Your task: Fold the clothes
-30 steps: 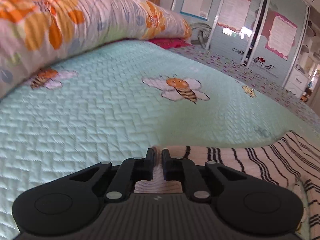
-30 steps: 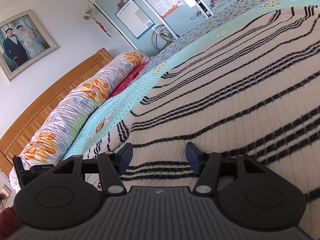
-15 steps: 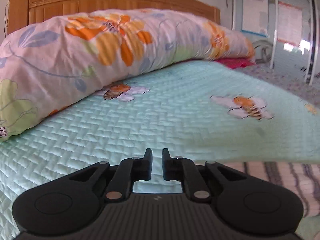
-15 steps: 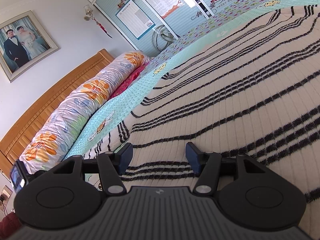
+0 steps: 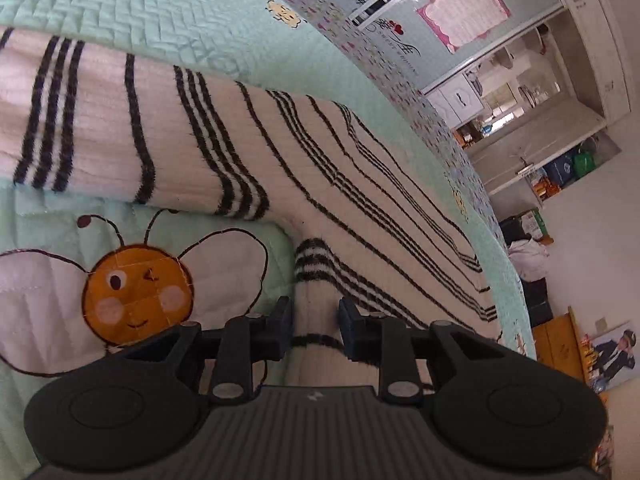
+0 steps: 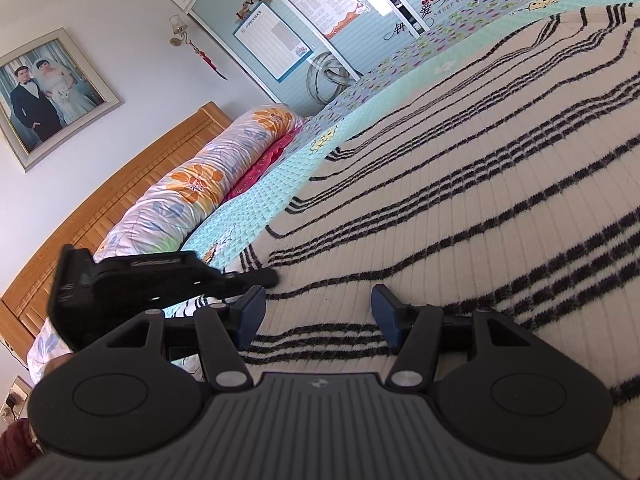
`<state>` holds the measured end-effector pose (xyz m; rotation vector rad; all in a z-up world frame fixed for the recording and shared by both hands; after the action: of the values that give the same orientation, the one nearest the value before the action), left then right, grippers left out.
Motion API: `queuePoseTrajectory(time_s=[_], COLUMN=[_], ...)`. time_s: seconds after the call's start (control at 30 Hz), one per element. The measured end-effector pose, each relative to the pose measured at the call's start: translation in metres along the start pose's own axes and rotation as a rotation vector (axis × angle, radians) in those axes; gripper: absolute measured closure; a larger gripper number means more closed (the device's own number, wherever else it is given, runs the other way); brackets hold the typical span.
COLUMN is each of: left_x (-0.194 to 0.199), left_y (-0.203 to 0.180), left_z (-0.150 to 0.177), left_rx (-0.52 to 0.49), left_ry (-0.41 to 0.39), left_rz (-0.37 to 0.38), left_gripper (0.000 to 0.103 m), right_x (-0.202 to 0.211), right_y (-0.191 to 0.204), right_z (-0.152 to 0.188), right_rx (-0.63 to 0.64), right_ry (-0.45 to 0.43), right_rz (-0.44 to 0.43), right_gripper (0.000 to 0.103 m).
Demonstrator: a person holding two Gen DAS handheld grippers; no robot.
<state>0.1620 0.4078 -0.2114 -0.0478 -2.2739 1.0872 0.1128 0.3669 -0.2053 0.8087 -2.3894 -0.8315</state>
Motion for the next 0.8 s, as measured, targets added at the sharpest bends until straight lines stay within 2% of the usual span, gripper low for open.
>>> queuePoseTrajectory(time_s=[0.1,0.17,0.2,0.3,0.37,0.4,0.47,0.53,0.67,0.8], left_x=[-0.007,-0.010,-0.011,-0.009,-0.008,-0.008,-0.007,-0.006,-0.007,-0.007], left_y=[0.017,0.024,0.024,0.017,0.018,0.020,0.021,0.020,0.020,0.020], left_z=[-0.003,-0.004,-0.004,-0.002,-0.001,0.000,0.001,0.002,0.002,-0.002], left_rx=[0.146,0.195,0.195,0.150,0.157,0.163,0.167,0.165,0.197,0.215], left_ry=[-0.025,-0.033,-0.033,-0.035,-0.032,-0.030,-0.031,-0.038,-0.046,-0.037], left_rz=[0.083,0.097,0.090,0.074,0.071,0.071,0.074,0.070,0.056,0.057], left_gripper=[0.076,0.084,0.088,0.088,0.088,0.089,0.089,0.089,0.089,0.089], right_x=[0.000,0.003,0.004,0.016,0.046,0.059,0.087,0.108,0.102,0.097], right_y=[-0.001,-0.002,-0.002,-0.001,-0.009,-0.027,-0.062,-0.103,-0.144,-0.177], right_z=[-0.001,-0.004,-0.005,-0.019,-0.046,-0.062,-0.093,-0.118,-0.132,-0.147], right_rx=[-0.014,-0.040,-0.053,-0.092,-0.053,-0.070,-0.106,-0.159,-0.241,-0.299], right_ry=[-0.001,0.008,0.012,0.041,-0.049,-0.076,-0.130,-0.156,-0.141,-0.136], right_rz=[-0.011,-0.025,-0.031,-0.071,-0.053,-0.008,0.081,0.188,0.193,0.216], right_gripper=[0.044,0.043,0.043,0.043,0.043,0.043,0.034,0.033,0.037,0.037])
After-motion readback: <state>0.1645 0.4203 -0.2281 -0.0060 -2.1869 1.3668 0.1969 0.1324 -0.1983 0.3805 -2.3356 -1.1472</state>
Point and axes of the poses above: each gripper's, at about its wrist camera, not at the fingertips, and x roughly against the way its jaws point, y to its left, z to its underside, the point moved 5 cm from there along -x, roughly the way its jaws point, and after that the axes turned 6 degrees about -y, right-handed, at the moved point
